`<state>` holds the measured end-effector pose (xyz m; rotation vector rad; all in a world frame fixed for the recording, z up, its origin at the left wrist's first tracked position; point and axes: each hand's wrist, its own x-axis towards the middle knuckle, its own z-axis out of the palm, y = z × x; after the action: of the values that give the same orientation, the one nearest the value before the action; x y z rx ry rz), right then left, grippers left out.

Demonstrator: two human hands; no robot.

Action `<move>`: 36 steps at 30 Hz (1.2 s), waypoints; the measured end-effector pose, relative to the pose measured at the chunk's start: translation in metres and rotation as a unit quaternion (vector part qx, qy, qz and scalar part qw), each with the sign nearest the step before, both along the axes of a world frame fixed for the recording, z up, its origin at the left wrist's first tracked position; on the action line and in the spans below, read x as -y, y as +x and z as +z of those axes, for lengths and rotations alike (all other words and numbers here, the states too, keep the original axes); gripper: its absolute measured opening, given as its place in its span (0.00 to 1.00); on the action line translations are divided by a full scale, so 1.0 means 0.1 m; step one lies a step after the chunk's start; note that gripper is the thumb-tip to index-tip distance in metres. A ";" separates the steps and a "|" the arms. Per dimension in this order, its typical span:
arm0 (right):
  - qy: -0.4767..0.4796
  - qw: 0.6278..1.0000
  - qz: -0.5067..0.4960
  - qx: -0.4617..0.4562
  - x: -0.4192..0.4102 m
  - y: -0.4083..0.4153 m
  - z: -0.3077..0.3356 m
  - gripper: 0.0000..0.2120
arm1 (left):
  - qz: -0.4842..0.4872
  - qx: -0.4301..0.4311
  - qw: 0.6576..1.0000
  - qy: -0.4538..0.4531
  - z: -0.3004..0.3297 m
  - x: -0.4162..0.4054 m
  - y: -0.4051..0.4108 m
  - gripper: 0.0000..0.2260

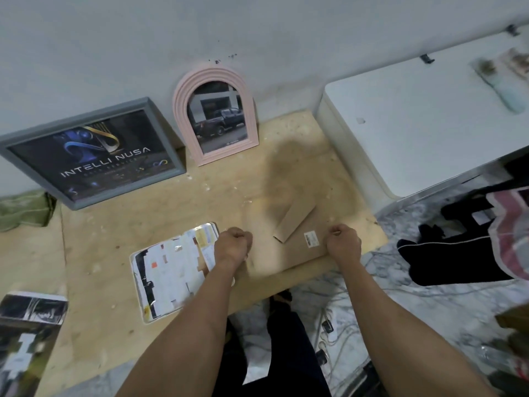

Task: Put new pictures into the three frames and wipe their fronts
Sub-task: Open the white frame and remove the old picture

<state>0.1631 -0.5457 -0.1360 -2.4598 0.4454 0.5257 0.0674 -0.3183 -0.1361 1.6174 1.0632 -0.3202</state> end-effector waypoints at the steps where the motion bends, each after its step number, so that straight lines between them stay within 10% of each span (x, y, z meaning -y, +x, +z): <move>1: -0.005 1.000 -0.002 0.005 -0.04 -0.03 0.03 0.15 | 0.006 0.003 1.000 -0.007 0.05 0.00 -0.02 0.07; 14: 0.082 0.933 0.346 -0.048 -1.61 -1.13 0.14 0.08 | 0.064 -0.114 0.973 0.189 0.18 -1.08 -1.32 0.11; 16: 0.063 0.924 0.373 -0.061 -1.73 -1.29 0.10 0.20 | 0.027 -0.128 0.974 0.183 0.13 -1.19 -1.49 0.11; 36: 0.035 0.968 0.241 -0.055 -1.85 -1.69 0.01 0.17 | 0.139 -0.035 0.985 0.094 -0.06 -1.30 -1.69 0.05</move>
<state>-0.0060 -0.3604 -0.1348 -2.4753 -0.1397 0.8600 -0.1017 -0.1885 -0.1419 1.6050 1.3898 -0.0917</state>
